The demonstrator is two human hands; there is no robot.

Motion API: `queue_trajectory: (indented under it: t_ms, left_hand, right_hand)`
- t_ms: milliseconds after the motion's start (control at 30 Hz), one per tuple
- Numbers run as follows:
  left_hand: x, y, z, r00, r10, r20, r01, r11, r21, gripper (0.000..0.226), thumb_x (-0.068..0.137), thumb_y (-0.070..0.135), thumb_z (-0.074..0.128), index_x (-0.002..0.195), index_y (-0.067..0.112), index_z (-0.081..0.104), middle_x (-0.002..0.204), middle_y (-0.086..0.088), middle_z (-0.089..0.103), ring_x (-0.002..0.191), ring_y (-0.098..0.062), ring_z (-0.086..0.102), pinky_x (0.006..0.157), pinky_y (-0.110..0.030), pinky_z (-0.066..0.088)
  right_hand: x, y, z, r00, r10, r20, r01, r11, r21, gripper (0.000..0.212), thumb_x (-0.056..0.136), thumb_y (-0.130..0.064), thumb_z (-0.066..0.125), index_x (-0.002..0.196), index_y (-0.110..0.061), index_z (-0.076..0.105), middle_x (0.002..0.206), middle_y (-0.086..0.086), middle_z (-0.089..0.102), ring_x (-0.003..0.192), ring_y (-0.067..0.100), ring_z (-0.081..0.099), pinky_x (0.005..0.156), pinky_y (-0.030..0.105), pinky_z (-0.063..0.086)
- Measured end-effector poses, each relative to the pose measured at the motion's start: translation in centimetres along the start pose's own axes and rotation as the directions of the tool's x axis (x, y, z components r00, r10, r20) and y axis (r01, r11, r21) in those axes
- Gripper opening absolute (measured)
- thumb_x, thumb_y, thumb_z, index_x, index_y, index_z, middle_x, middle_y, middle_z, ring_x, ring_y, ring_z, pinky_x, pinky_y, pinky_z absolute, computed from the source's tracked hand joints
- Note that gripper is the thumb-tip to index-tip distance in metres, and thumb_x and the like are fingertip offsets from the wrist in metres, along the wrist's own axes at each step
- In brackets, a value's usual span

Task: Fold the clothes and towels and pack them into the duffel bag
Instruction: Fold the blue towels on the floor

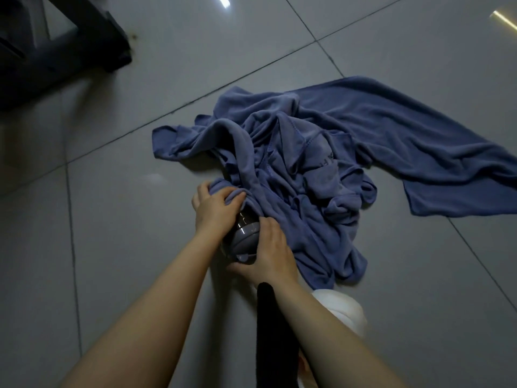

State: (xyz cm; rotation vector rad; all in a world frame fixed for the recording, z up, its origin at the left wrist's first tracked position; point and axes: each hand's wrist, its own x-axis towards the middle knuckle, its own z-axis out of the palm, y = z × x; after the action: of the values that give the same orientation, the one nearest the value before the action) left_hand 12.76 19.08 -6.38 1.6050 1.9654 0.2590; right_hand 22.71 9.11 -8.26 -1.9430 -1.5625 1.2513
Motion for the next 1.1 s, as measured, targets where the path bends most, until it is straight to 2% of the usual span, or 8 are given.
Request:
queue_trajectory:
  t_ms: [167, 367, 467, 567, 733, 933, 1000, 1100]
  left_hand:
    - [1.2, -0.7, -0.2, 1.000, -0.025, -0.001, 0.024, 0.997, -0.069, 0.030, 0.095, 0.043, 0.051, 0.120, 0.031, 0.063, 0.130, -0.013, 0.036, 0.121, -0.034, 0.042, 0.107, -0.035, 0.032]
    - [1.3, -0.5, -0.4, 0.997, -0.065, -0.030, 0.066, 0.996, 0.063, 0.040, 0.096, 0.040, 0.050, 0.133, 0.024, 0.051, 0.136, -0.016, 0.037, 0.122, -0.040, 0.044, 0.105, -0.045, 0.035]
    - [-1.6, 3.0, -1.1, 0.964, 0.199, -0.178, -0.175, 0.974, 0.145, 0.039, 0.093, 0.040, 0.053, 0.128, 0.023, 0.052, 0.137, -0.010, 0.039, 0.128, -0.033, 0.037, 0.109, -0.054, 0.027]
    - [-7.2, 10.4, -1.4, 0.735, 0.677, -0.037, -0.660, 0.703, -0.265, 0.043, 0.091, 0.047, 0.047, 0.123, 0.020, 0.057, 0.123, -0.001, 0.053, 0.117, -0.017, 0.049, 0.102, -0.044, 0.040]
    - [-16.2, 22.4, -1.9, 0.262, 0.935, 0.238, -0.840, 0.342, -0.422, 0.092, 0.059, 0.080, 0.062, 0.139, 0.043, 0.033, 0.140, 0.011, 0.046, 0.128, -0.009, 0.042, 0.111, -0.060, 0.024]
    - [-29.5, 31.5, -2.2, 0.050, 0.978, 0.202, -0.654, 0.185, -0.734, 0.098, 0.041, 0.050, 0.088, 0.126, 0.053, 0.039, 0.118, 0.020, 0.062, 0.110, -0.006, 0.061, 0.091, -0.044, 0.052]
    - [-33.6, 33.4, -3.0, -0.021, 0.982, 0.190, -0.646, 0.132, -0.752, 0.095, 0.044, 0.051, 0.086, 0.127, 0.047, 0.040, 0.115, 0.020, 0.063, 0.106, -0.002, 0.061, 0.090, -0.036, 0.053]
    - [-38.8, 35.3, -5.0, -0.132, 0.980, 0.146, -0.613, 0.036, -0.789, 0.091, 0.047, 0.051, 0.084, 0.128, 0.040, 0.044, 0.113, 0.020, 0.064, 0.104, -0.001, 0.062, 0.087, -0.028, 0.051]
  right_hand:
    - [0.7, 1.1, -2.8, 0.989, -0.134, -0.063, 0.137, 0.990, 0.033, 0.098, 0.065, -0.041, 0.082, 0.144, -0.017, 0.030, 0.145, -0.002, 0.037, 0.133, 0.017, 0.036, 0.100, 0.028, 0.037]
    - [-1.9, 1.2, -12.4, 0.967, -0.196, 0.160, 0.215, 0.970, -0.114, 0.096, 0.063, -0.048, 0.082, 0.142, -0.023, 0.033, 0.135, -0.003, 0.041, 0.120, 0.017, 0.046, 0.096, 0.031, 0.042]
    - [-5.1, 1.1, -17.7, 0.986, -0.124, 0.108, 0.129, 0.991, -0.046, 0.086, 0.057, -0.046, 0.087, 0.128, -0.026, 0.044, 0.120, -0.004, 0.046, 0.108, 0.015, 0.049, 0.091, 0.030, 0.045]
    - [-9.7, 0.6, -23.5, 1.000, 0.009, -0.015, -0.008, 0.997, 0.082, 0.074, 0.060, -0.041, 0.087, 0.120, -0.024, 0.048, 0.114, -0.006, 0.053, 0.100, 0.012, 0.055, 0.087, 0.030, 0.049]
    - [-21.0, -0.6, -33.1, 0.959, 0.204, -0.197, -0.161, 0.963, 0.216, 0.059, 0.057, -0.050, 0.080, 0.104, -0.021, 0.059, 0.101, 0.000, 0.065, 0.092, 0.016, 0.064, 0.087, 0.040, 0.056]
    - [-36.2, -2.8, -39.0, 0.786, 0.383, -0.486, -0.285, 0.921, 0.266, 0.056, 0.076, -0.074, 0.039, 0.084, -0.023, 0.061, 0.084, 0.005, 0.064, 0.072, 0.020, 0.066, 0.062, 0.034, 0.057]
    - [-40.5, -2.7, -40.0, 0.663, 0.448, -0.600, -0.267, 0.890, 0.370, 0.061, 0.086, -0.071, 0.031, 0.078, -0.020, 0.062, 0.084, 0.003, 0.065, 0.076, 0.019, 0.064, 0.066, 0.028, 0.051]
    - [-46.0, -2.3, -40.9, 0.653, 0.502, -0.567, -0.166, 0.826, 0.539, 0.078, 0.084, -0.079, 0.031, 0.089, -0.012, 0.070, 0.097, 0.009, 0.069, 0.096, 0.027, 0.064, 0.085, 0.037, 0.048]
